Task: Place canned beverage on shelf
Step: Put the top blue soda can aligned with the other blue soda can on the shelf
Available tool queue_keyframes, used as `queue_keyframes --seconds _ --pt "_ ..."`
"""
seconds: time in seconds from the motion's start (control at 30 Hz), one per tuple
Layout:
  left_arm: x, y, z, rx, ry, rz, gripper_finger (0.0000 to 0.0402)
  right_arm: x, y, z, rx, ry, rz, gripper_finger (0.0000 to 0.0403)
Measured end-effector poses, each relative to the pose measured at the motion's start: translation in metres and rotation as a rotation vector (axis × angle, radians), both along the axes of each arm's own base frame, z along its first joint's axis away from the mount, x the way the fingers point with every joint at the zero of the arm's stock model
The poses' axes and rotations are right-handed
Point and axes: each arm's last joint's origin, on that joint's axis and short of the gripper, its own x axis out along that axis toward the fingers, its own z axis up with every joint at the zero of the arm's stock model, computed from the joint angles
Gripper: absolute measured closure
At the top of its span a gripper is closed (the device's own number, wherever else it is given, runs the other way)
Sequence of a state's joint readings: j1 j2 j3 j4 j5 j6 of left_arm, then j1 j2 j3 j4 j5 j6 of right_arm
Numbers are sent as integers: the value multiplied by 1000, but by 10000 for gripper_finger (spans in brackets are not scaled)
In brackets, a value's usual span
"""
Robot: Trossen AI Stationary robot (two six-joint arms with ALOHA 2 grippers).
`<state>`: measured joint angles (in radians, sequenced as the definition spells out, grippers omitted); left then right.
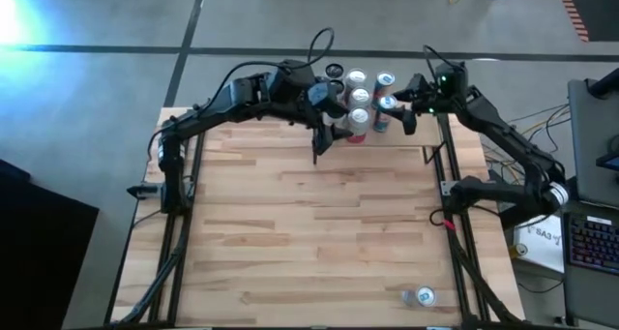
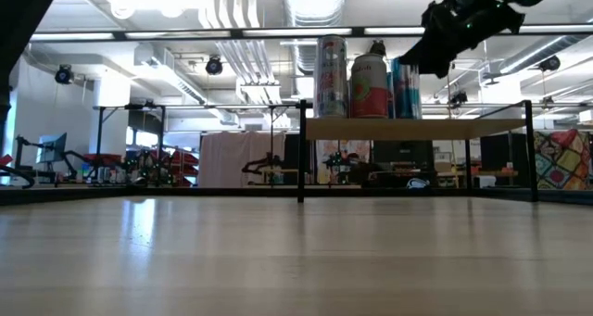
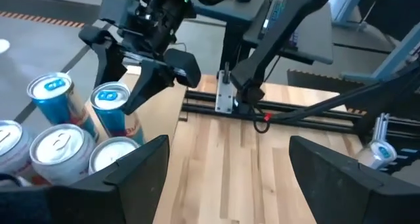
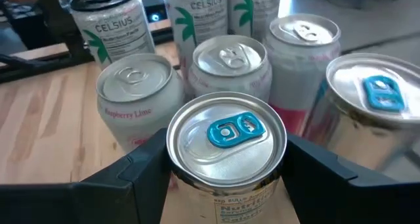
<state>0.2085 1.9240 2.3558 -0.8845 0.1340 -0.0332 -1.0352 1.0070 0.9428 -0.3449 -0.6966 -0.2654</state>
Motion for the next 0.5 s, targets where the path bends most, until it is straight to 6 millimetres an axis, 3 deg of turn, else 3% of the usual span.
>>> queue_keyframes --seconds 0.23,0.5 --pt "1 2 -3 1 22 43 112 9 -17 -8 -16 -2 35 162" --pt "0 5 -5 -9 40 63 112 -6 -23 -5 -29 -19 -26 161"
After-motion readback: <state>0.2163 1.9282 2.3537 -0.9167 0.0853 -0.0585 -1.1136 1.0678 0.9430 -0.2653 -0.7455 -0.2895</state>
